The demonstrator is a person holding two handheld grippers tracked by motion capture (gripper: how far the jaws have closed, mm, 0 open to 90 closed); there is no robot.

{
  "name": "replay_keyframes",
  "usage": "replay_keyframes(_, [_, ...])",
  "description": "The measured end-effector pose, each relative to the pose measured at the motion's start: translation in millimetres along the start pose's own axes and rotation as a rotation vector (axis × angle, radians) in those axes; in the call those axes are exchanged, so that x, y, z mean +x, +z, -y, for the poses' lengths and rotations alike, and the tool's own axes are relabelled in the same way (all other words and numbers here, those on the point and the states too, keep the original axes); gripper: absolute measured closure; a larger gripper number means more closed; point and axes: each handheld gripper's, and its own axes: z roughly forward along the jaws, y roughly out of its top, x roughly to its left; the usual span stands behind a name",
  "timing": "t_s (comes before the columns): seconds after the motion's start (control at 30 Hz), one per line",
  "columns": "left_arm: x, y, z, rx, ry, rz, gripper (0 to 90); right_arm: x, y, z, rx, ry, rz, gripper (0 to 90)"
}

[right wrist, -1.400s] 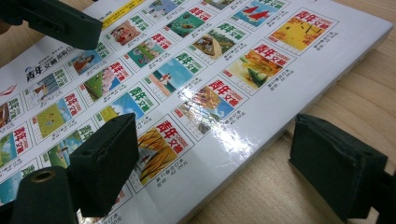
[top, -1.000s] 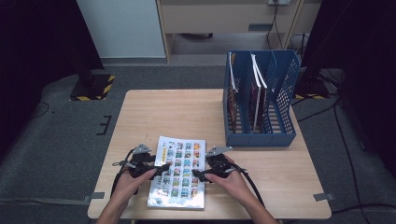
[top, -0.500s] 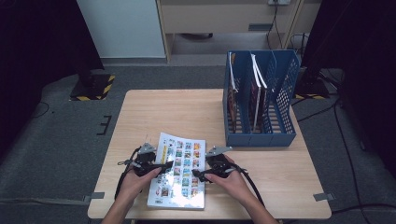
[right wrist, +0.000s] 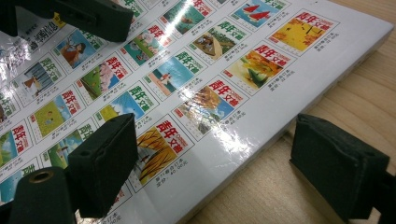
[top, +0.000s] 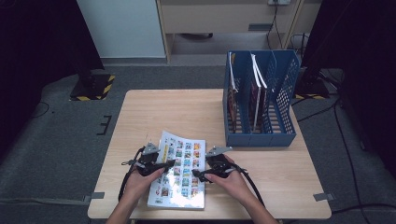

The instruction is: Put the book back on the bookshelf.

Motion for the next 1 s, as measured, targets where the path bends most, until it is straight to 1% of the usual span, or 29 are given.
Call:
replay_keyframes(0.03, [-0.2,-0.5,0.3,-0.007,-0.01,-0.002,58.6,0.0,0.1,0.0,0.0,0.0,0.0,14.9])
replay_keyframes(0.07, [-0.8,-0.9,0.2,-0.01,-0.011,-0.006,61.5,0.0,0.1,0.0,0.0,0.0,0.0,14.8])
replay_keyframes(0.1, [-1.7,-1.0,0.0,-0.014,-0.004,-0.01,65.6,0.0,0.1,0.0,-0.001,-0.001,0.0,14.8])
replay_keyframes(0.13, [-4.4,-2.5,-0.6,-0.022,0.01,-0.02,67.8,0.0,0.1,0.0,-0.001,-0.001,0.0,14.8])
replay_keyframes(0.17, [-4.4,-2.5,-0.6,-0.022,0.01,-0.02,70.0,0.0,0.1,0.0,-0.001,-0.001,0.0,14.8])
replay_keyframes(0.2, [-7.3,-4.7,-1.7,-0.038,0.017,-0.02,72.5,0.0,0.0,0.0,0.001,-0.001,0.0,14.7])
replay_keyframes(0.3, [-9.3,-6.3,-2.3,-0.05,0.018,-0.017,77.1,0.0,-0.4,-0.1,0.005,-0.001,-0.001,14.4])
replay_keyframes(0.5, [-14.7,-10.1,-3.6,-0.078,0.045,-0.021,80.8,-0.3,-0.8,-0.3,0.009,-0.002,0.0,13.6])
replay_keyframes(0.6, [-19.4,-14.7,-6.2,-0.105,0.086,-0.015,82.7,-0.7,-1.1,-0.5,0.014,-0.003,0.001,12.8])
replay_keyframes(0.63, [-21.9,-17.0,-8.2,-0.117,0.105,-0.006,83.3,-0.9,-1.2,-0.5,0.014,-0.004,0.001,12.7])
replay_keyframes(0.7, [-25.1,-20.1,-11.6,-0.125,0.14,-0.002,83.9,-1.3,-1.5,-0.6,0.017,-0.004,-0.001,12.4])
replay_keyframes(0.73, [-26.8,-21.8,-12.9,-0.133,0.152,0.002,84.1,-1.5,-1.7,-0.6,0.017,-0.002,-0.003,12.2])
replay_keyframes(0.8, [-28.2,-23.8,-13.7,-0.142,0.165,0.003,84.6,-2.2,-1.8,-1.1,0.016,0.011,-0.012,11.3])
replay_keyframes(0.87, [-29.7,-26.4,-14.6,-0.157,0.178,0.007,84.7,-3.0,-1.8,-1.2,0.013,0.013,-0.016,11.0])
replay_keyframes(0.9, [-30.4,-28.2,-15.4,-0.163,0.18,0.009,85.0,-3.8,-2.2,-1.7,0.013,0.031,-0.031,10.4])
replay_keyframes(0.93, [-31.2,-30.1,-16.1,-0.171,0.179,0.013,85.0,-4.3,-2.2,-1.9,0.011,0.038,-0.041,9.9])
replay_keyframes(0.97, [-31.8,-31.8,-16.5,-0.177,0.179,0.014,85.0,-4.3,-2.2,-1.9,0.011,0.038,-0.041,9.9])
replay_keyframes(1.0, [-32.3,-33.3,-16.7,-0.182,0.182,0.015,85.0,-5.2,-2.5,-2.4,0.007,0.04,-0.057,9.2])
